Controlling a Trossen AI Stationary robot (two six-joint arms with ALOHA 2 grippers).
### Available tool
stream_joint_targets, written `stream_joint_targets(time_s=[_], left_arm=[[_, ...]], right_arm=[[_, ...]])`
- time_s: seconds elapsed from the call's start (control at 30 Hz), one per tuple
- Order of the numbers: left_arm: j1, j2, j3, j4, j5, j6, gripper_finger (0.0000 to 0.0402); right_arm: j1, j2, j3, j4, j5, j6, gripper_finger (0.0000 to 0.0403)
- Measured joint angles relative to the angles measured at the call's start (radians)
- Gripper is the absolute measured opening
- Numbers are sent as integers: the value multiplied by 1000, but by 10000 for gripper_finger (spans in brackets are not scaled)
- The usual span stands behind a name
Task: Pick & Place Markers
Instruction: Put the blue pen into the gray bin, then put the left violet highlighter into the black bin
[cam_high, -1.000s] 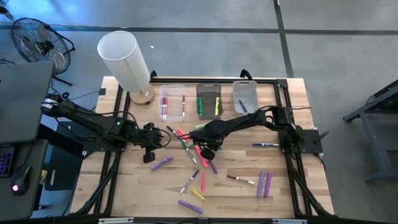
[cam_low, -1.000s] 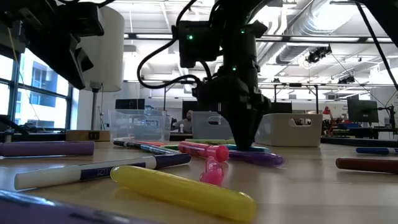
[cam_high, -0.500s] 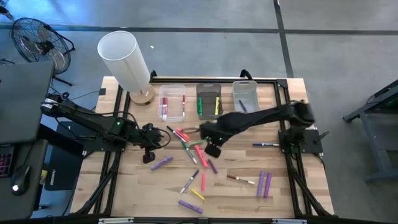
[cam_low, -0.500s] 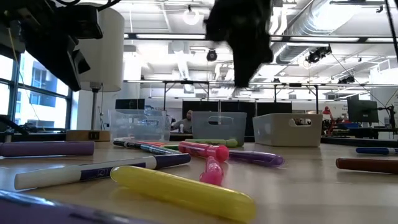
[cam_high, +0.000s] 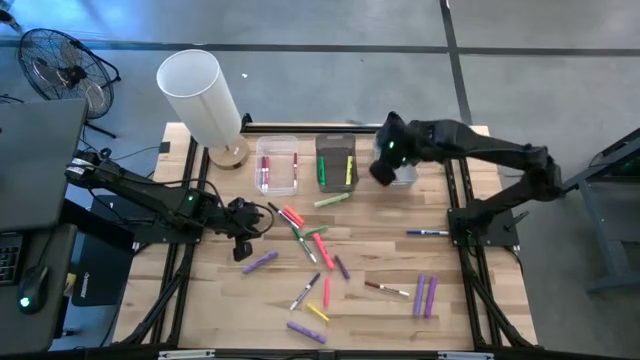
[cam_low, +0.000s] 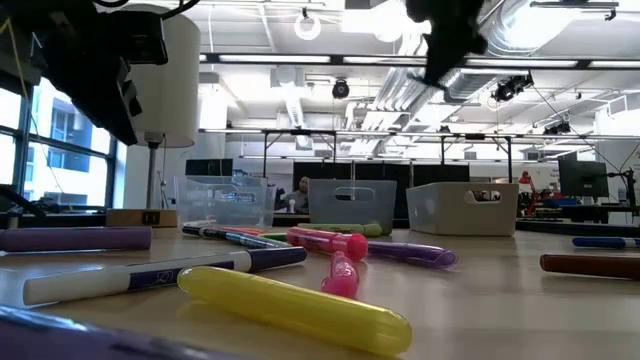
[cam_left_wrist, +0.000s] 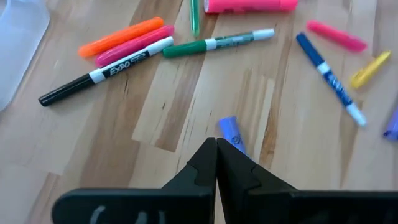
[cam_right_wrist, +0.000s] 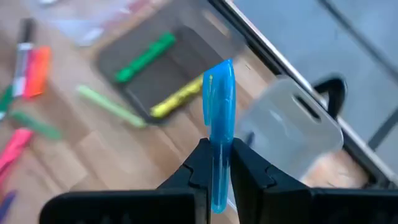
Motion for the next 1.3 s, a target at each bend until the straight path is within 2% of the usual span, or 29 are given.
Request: stream_joint_targets(time_s=[0.23,0.37,0.57,0.73,1.0,1.13,1.3], left_arm=[[0,0,0,75,-70,-27,0],[0,0,0,110,-107,-28,1],[0,0,0,113,-239,-104,1],[0,0,0,106,-272,-155,20],[0,0,0,106,-274,-226,124],[0,0,0,124,-252,-213,154],[0,1,24,112,-230,-152,158]], right_arm=[[-256,-53,-278,228,-153,-29,27],[-332,-52,-426,353,-212,-43,29],[-402,-52,-556,420,-230,-55,32],[-418,-52,-592,453,-228,-70,57],[-419,-52,-591,460,-226,-77,105],[-419,-69,-591,459,-226,-77,105],[-419,-133,-590,459,-227,-71,91]])
